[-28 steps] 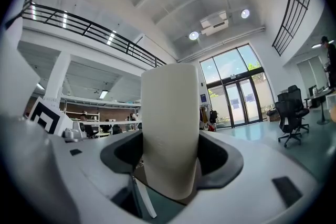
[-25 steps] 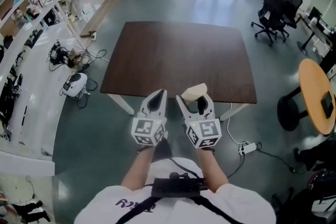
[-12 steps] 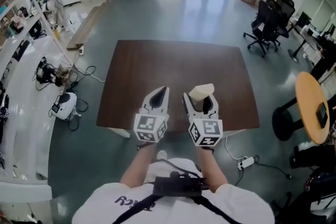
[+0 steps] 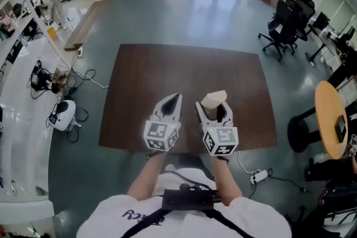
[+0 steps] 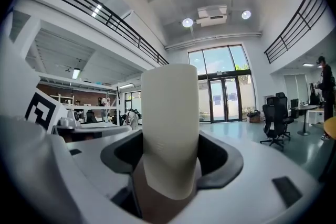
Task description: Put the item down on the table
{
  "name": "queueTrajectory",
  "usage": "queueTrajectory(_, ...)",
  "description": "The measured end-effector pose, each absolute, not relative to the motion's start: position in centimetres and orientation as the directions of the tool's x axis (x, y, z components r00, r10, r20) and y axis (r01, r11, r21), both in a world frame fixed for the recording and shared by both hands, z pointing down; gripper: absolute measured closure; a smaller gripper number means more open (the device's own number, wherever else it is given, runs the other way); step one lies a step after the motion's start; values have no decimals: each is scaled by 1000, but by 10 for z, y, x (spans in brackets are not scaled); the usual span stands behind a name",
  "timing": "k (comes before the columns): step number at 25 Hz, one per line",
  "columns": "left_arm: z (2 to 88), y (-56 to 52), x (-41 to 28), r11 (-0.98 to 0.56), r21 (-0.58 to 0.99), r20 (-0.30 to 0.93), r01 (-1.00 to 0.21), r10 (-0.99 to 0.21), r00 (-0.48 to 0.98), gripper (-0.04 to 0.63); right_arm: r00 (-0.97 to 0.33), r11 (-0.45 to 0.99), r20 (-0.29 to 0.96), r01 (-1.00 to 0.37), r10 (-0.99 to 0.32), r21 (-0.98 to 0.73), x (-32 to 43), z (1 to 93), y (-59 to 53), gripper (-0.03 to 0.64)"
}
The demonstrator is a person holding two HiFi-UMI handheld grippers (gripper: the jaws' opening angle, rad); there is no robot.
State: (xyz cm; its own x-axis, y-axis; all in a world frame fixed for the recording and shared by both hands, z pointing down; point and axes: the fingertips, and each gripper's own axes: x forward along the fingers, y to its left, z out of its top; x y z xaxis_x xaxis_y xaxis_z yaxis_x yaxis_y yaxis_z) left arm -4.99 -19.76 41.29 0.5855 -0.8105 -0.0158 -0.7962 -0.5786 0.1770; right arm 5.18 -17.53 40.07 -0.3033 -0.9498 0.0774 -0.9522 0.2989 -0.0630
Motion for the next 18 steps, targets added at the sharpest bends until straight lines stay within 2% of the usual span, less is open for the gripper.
queueTrajectory(7, 449, -258, -39, -576, 196, 49, -793, -802, 595, 583, -270, 258, 194, -962, -943, -85, 73, 449, -240, 305)
queueTrajectory(18, 506, -340, 29, -600, 239, 181, -764, -745, 642, 583, -242, 209, 389, -970, -889, -124, 139, 524, -335, 305)
